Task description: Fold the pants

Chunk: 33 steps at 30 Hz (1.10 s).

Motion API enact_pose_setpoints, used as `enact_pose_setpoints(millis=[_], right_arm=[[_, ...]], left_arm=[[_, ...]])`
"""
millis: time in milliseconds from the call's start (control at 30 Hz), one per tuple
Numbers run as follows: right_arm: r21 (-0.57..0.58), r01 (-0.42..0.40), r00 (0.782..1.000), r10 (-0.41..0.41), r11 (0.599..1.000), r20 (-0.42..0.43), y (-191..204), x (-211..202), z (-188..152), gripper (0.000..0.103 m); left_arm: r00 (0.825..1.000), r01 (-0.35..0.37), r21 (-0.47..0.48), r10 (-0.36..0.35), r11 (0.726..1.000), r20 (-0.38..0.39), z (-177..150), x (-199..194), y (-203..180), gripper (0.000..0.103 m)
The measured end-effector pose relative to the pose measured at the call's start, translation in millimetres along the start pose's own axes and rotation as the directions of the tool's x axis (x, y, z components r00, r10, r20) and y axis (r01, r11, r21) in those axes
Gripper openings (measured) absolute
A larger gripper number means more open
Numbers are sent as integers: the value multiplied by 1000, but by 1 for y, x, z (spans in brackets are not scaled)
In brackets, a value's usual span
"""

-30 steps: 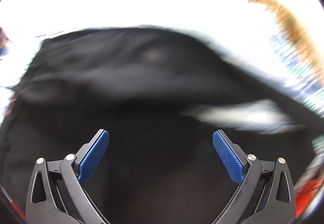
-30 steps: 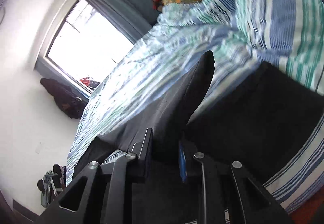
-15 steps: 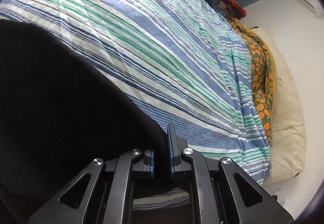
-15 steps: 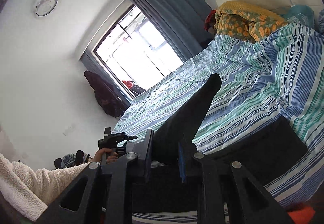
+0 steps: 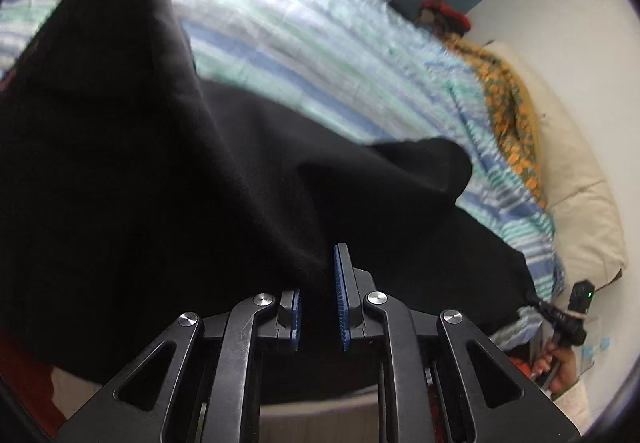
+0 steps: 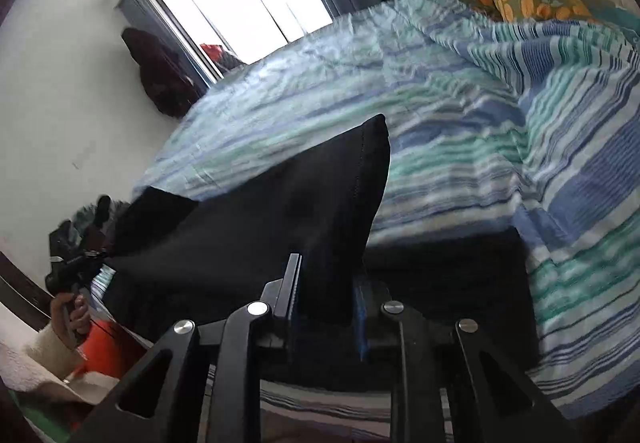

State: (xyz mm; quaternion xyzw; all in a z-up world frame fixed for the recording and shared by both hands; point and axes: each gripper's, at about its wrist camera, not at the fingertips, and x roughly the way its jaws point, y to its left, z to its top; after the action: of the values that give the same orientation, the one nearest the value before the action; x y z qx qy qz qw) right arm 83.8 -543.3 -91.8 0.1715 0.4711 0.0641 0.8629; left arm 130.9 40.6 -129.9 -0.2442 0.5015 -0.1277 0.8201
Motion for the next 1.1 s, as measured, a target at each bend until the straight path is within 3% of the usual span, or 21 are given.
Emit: enact_pose_setpoints(millis=[100, 233, 500, 567, 667, 933, 1033, 1067, 1100], right_arm=[[-5, 121, 984, -121, 993, -129, -17, 31, -19, 22], [-11, 245, 965, -245, 969, -98, -19, 26, -19, 22], [150, 394, 919, -387, 907, -76, -50, 7, -29, 22], [167, 411, 912, -402, 896, -83, -57, 4, -34, 22], [192, 398, 917, -389, 897, -85, -64, -1, -39, 22], [158, 430, 903, -422, 889, -82, -56, 1, -38, 23], [143, 413, 911, -410, 899, -50, -51, -4, -40, 35], [135, 422, 906, -423, 896, -25, -47, -9, -42, 44], [132, 467, 881, -472, 874, 7, -43, -16, -44, 53]], left_arm=[[998, -29, 35, 31, 999, -56, -28, 23, -5, 9], [997, -13, 127, 23, 992, -78, -36, 27, -29, 9], [990, 42, 282, -3, 958, -138, -55, 41, -76, 10], [986, 55, 316, -1, 947, -167, -65, 43, -85, 10], [980, 43, 373, 33, 927, -195, -72, 53, -96, 9], [973, 30, 393, 63, 919, -222, -76, 60, -103, 7], [968, 20, 411, 85, 911, -237, -78, 52, -99, 7], [963, 25, 416, 90, 909, -253, -79, 49, -100, 7], [957, 28, 416, 95, 909, -274, -79, 46, -101, 11]])
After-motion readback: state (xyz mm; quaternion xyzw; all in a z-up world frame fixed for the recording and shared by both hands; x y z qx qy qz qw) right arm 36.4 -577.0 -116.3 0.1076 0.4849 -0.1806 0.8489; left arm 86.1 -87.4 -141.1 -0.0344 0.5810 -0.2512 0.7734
